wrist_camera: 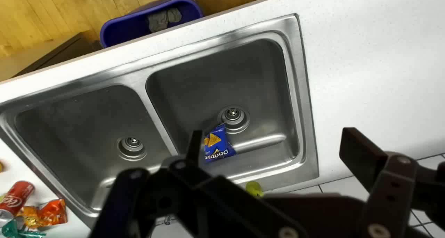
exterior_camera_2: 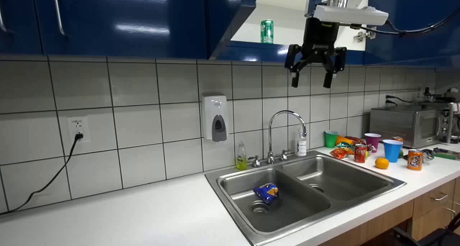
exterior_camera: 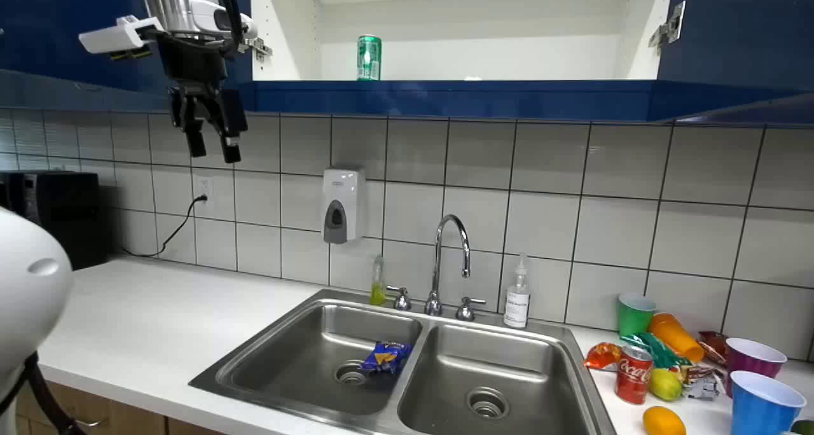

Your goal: Move the can from the top cabinet to the left sink

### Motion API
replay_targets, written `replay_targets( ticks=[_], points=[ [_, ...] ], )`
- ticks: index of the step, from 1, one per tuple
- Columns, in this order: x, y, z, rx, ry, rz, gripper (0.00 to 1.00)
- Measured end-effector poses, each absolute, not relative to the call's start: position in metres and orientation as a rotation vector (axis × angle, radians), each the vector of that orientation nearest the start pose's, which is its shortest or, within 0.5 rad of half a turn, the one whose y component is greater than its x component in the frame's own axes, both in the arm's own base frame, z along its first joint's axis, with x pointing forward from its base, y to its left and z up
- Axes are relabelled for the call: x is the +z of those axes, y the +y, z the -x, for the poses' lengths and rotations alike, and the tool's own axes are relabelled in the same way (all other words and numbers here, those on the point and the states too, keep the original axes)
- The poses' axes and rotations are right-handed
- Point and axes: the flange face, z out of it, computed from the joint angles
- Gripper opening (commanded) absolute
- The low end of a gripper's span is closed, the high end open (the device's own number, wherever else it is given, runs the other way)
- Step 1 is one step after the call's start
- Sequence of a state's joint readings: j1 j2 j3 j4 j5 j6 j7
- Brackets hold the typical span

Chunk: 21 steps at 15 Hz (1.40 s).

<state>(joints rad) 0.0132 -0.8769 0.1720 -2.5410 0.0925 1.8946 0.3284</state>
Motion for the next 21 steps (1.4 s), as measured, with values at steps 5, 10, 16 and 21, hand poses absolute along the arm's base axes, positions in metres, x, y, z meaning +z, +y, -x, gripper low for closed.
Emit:
replay_targets(
  ticks=[5,10,16,21],
  points=[
    [0.555,0.075,-0.305,-0.353,0.325,3.095,1.0],
    [0.563,0.066,-0.306,-0.355,0.304,3.082,1.0],
    [0.58,0.037,-0.302,-0.287,0.264,3.064,1.0],
    [0.597,0.026,-0.297,-0.243,0.234,3.072,1.0]
  ],
)
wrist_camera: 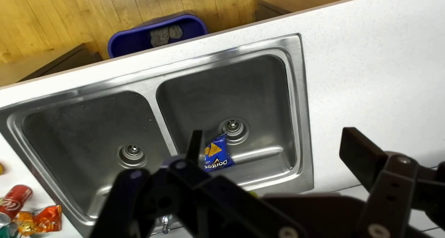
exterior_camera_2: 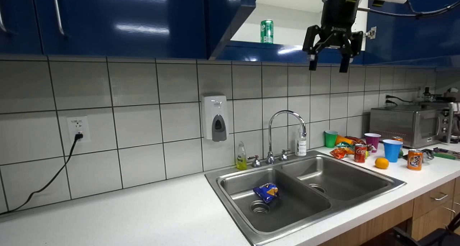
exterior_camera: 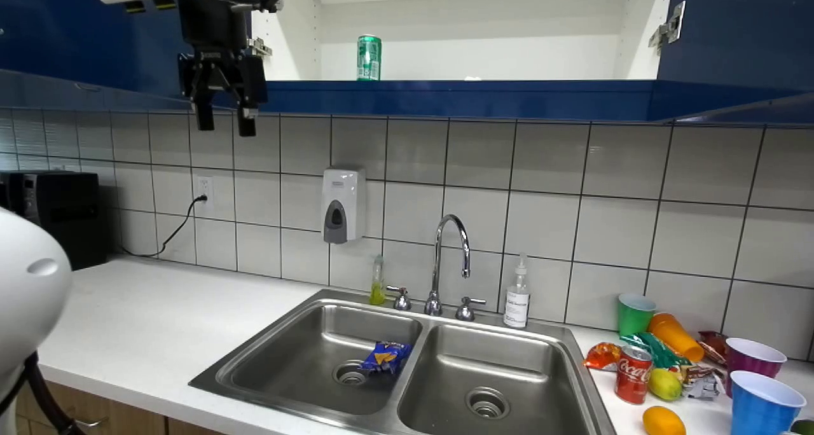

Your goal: Move the can from the top cabinet to the left sink

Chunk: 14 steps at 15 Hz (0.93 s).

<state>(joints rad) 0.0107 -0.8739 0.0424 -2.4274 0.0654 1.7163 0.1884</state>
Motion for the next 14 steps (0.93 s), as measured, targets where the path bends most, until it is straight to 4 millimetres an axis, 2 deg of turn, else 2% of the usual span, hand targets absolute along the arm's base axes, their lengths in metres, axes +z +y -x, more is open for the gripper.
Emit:
replay_targets(
  ticks=[9,14],
  points=[
    [0.62,0.002,-0.314,-0.311,0.238,3.158,1.0],
    [0.64,-0.005,-0.331,-0.433,0.255,3.148,1.0]
  ],
)
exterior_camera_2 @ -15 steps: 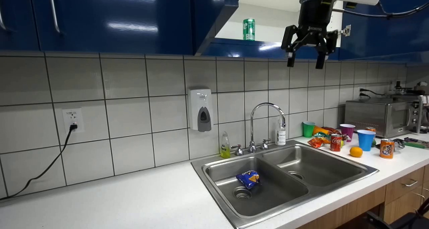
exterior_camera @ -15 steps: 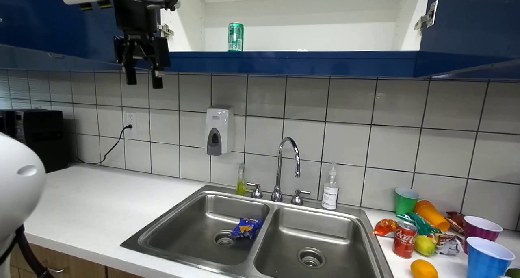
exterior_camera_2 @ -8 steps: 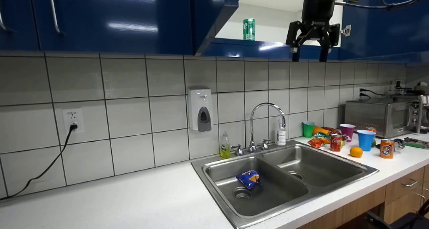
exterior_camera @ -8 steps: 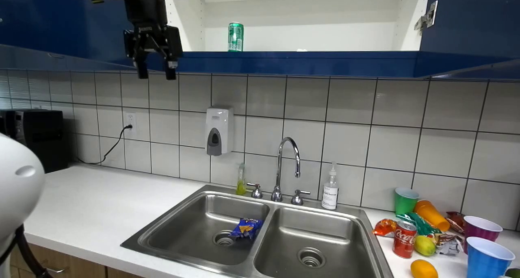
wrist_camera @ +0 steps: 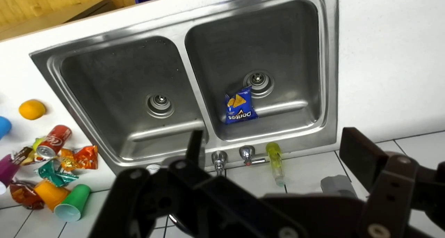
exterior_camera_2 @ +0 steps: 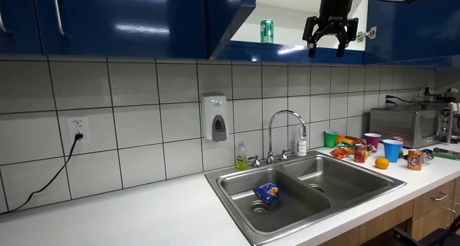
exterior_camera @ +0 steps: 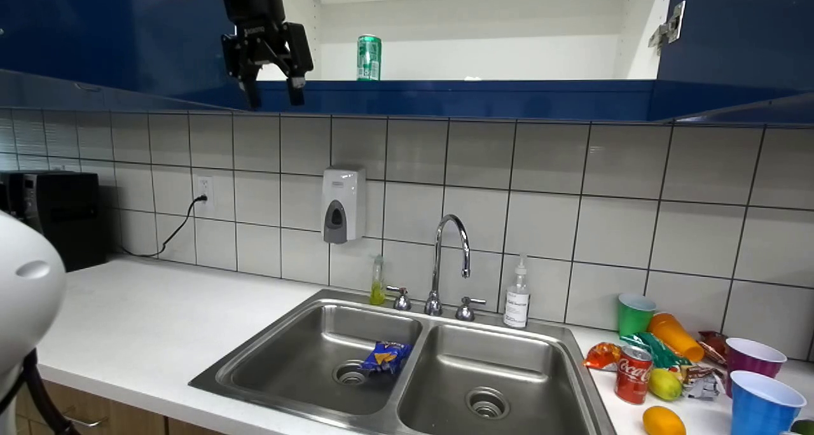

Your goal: Move the can from the top cabinet to the left sink

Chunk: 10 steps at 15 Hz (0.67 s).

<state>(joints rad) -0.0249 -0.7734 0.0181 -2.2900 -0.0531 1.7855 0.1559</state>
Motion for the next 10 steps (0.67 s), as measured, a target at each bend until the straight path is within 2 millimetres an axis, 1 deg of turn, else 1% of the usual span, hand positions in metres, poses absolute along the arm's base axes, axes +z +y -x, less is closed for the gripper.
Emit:
replay_targets(
  ticks=[5,10],
  points=[
    [0.659,-0.008,-0.349,-0.542,0.258,3.138,1.0],
    [0.685,-0.007,-0.361,-0.615,0.249,3.141,1.0]
  ],
)
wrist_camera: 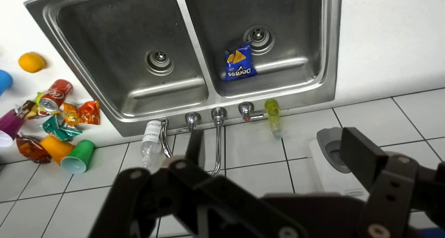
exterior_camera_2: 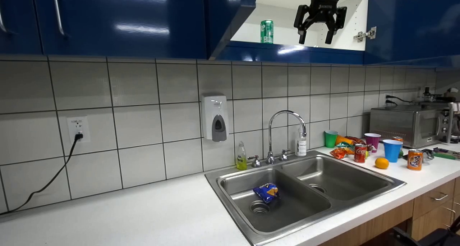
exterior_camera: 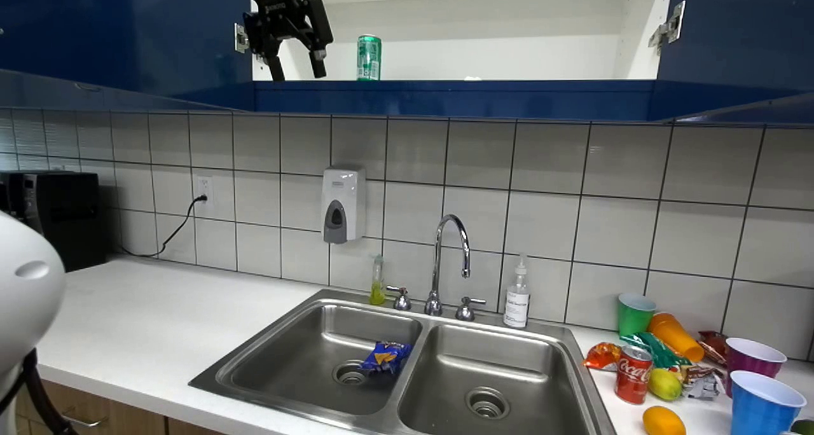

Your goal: Move the can from the top cabinet to the left sink

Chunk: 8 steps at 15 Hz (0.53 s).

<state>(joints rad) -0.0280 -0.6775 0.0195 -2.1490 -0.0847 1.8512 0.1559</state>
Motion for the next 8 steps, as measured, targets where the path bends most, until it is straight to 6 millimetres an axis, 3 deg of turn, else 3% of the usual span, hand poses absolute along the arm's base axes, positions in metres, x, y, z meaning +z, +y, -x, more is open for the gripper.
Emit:
replay_targets(
  ticks=[8],
  points=[
    [0.726,0.003,-0.383,-0.758,0.211,3.15,1.0]
  ],
)
